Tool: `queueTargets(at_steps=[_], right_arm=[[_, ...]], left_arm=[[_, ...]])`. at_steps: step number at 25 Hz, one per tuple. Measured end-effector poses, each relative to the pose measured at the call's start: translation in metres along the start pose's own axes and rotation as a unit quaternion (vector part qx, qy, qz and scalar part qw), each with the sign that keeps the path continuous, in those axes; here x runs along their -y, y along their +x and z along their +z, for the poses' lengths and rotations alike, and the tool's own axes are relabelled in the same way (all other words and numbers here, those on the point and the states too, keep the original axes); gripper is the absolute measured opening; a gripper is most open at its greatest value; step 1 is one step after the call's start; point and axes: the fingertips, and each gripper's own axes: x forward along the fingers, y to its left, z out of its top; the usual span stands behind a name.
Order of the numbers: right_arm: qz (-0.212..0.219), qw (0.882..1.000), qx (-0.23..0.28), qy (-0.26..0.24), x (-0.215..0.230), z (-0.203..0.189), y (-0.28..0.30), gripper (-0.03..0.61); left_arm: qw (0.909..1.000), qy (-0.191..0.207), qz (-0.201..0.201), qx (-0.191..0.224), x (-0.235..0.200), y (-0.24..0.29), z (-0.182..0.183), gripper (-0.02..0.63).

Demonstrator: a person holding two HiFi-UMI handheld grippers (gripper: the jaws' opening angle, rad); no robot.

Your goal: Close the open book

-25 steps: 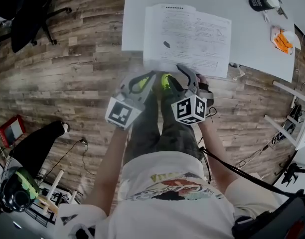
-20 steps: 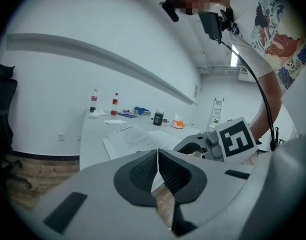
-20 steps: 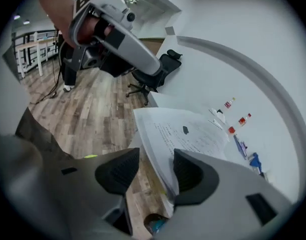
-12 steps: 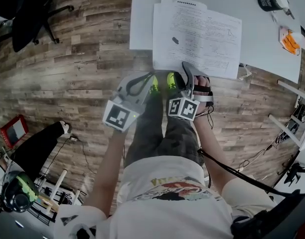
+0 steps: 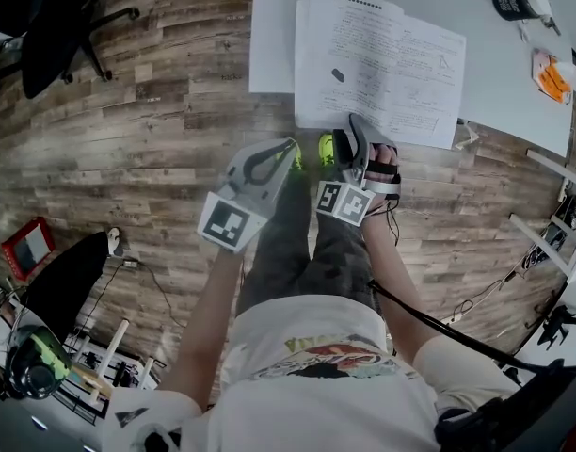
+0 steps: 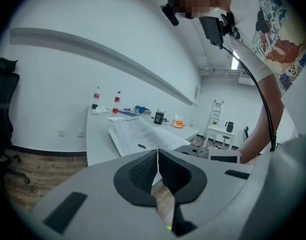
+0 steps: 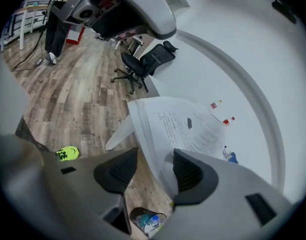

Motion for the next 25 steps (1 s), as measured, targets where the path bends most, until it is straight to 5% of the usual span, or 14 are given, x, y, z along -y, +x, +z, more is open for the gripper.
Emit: queueTargets(at_steps=[3, 16, 22, 25], right_arm=[[-0.01, 1.0, 0.012, 0.021, 0.008, 0.005, -0.004, 0.19], [0.078, 0.979, 0.063, 0.175, 0.044, 0.031, -0.049, 0.043], [0.117, 0.946, 0.06, 0.295, 0.071, 0.022, -0.073, 0.038], [0.122, 0.942, 0.06, 0.308, 0.084, 0.014, -0.086, 0.035]], left_arm=[[1.0, -0.003, -0.002, 0.001, 0.001, -0.004, 0.002, 0.014], [0.9994, 0.032, -0.008, 0.008, 0.012, -0.01, 0.053, 0.014], [0.9996, 0.024, -0.001, 0.013, 0.032, -0.01, 0.083, 0.014], [0.9998, 0.018, -0.002, 0.013, 0.047, -0.008, 0.095, 0.014]])
